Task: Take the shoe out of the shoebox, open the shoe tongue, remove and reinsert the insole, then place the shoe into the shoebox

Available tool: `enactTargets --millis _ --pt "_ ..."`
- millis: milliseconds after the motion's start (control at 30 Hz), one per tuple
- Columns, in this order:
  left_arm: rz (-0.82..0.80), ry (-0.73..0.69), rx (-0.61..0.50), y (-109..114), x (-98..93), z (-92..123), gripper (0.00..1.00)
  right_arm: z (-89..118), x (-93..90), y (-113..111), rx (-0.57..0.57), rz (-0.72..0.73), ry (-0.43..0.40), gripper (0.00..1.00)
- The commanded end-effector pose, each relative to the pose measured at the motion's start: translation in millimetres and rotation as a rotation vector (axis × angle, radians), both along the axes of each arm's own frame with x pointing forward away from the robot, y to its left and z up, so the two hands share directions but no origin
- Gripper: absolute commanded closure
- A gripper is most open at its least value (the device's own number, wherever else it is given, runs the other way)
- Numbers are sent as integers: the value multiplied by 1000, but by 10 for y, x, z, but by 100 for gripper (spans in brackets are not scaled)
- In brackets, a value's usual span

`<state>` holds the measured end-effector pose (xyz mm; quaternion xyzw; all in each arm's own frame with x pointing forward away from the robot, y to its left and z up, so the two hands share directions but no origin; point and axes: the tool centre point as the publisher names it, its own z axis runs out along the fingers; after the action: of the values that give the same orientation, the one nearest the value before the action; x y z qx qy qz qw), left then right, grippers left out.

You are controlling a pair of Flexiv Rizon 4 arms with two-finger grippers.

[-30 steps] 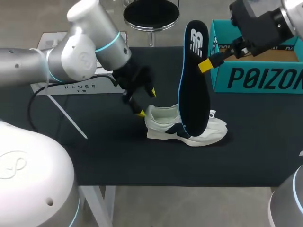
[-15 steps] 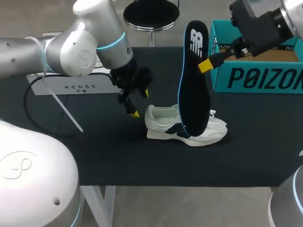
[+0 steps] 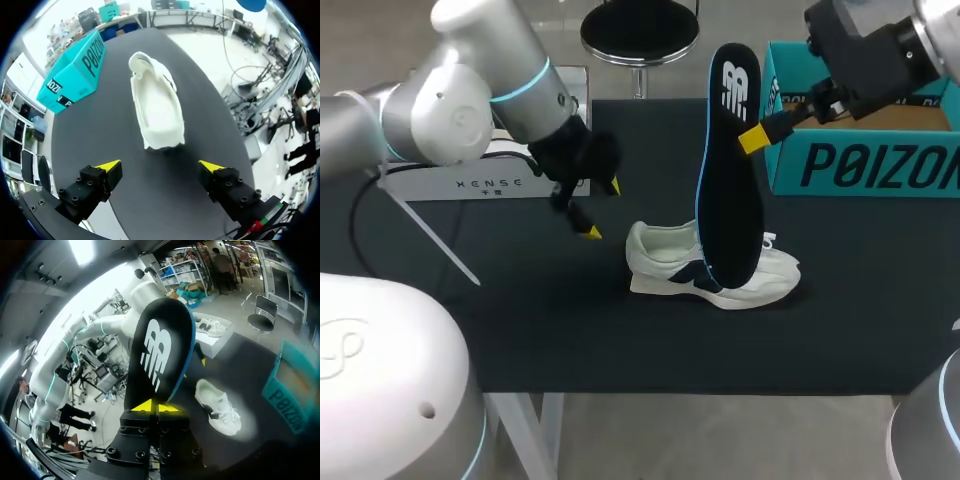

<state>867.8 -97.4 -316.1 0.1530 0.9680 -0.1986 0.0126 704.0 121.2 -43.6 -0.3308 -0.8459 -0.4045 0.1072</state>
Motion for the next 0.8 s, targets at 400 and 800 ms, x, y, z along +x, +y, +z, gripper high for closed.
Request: enactTargets --millis 400,800 --pt "-27 6 -38 -774 149 25 0 -1 20 18 -4 1 2 100" --pt "-5 46 -57 -1150 161 -322 0 -1 20 18 -4 1 2 100"
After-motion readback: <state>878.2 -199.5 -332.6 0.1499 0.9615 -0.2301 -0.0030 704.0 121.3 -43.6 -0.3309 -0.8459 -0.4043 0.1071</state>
